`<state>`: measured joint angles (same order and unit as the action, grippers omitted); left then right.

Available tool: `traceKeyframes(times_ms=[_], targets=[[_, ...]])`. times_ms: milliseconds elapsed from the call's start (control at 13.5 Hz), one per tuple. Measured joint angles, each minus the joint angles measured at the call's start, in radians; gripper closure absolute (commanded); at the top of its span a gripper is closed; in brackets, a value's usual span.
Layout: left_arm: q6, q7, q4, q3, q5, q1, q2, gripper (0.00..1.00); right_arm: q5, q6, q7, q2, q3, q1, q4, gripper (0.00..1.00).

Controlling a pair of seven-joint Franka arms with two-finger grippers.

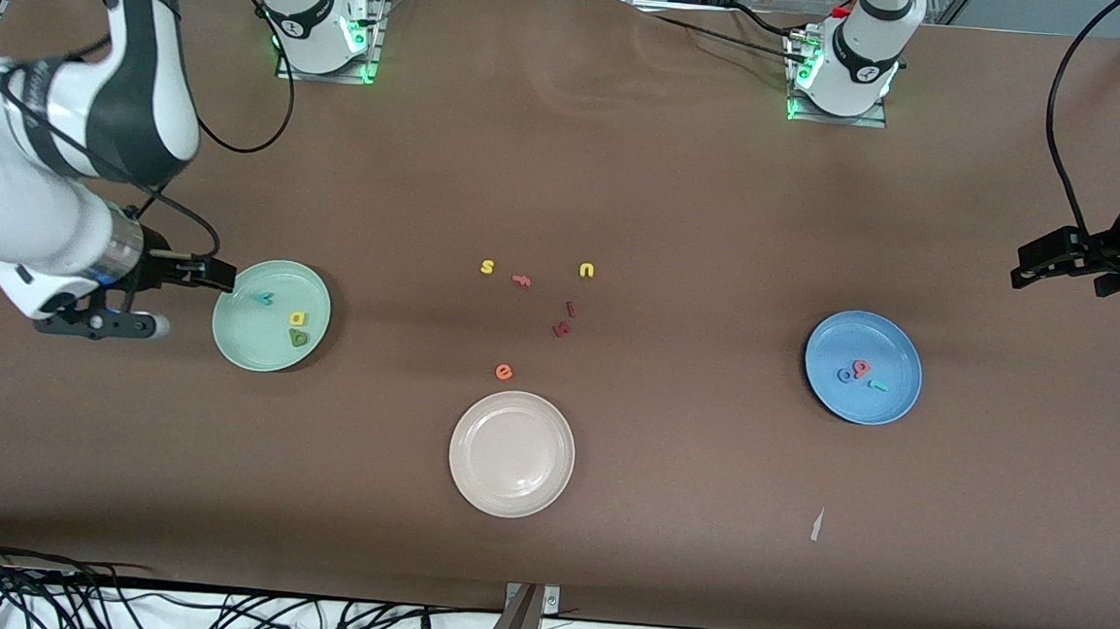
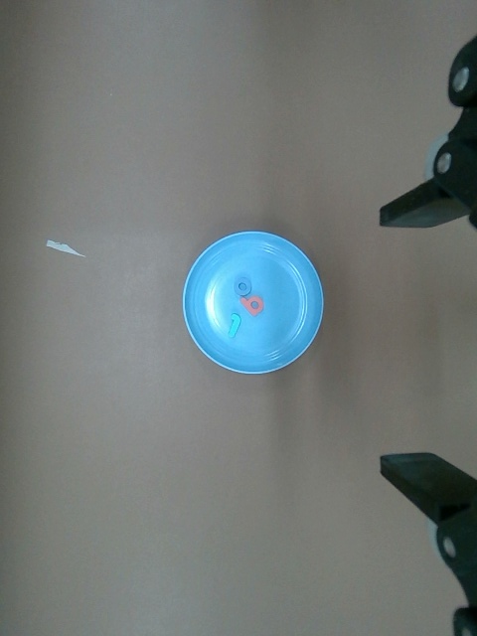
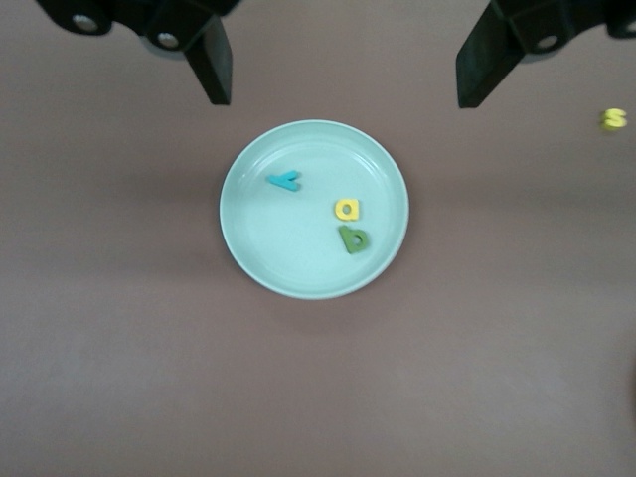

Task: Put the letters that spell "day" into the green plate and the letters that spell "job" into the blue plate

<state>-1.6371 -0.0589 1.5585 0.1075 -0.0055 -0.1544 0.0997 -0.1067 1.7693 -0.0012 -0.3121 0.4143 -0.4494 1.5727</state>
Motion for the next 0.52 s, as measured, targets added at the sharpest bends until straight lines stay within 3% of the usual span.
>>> traceKeyframes(times_ms=[296,518], targets=[[0.0,0.0,0.0,0.0,0.0,-0.001,0.0,0.0,0.0,-0.041,0.0,0.126,-0.006,-0.002,-0.011,0.0],[0.0,0.0,0.0,0.0,0.0,-0.001,0.0,0.0,0.0,-0.059,0.002,0.158,-0.013,-0.022,-0.011,0.0]])
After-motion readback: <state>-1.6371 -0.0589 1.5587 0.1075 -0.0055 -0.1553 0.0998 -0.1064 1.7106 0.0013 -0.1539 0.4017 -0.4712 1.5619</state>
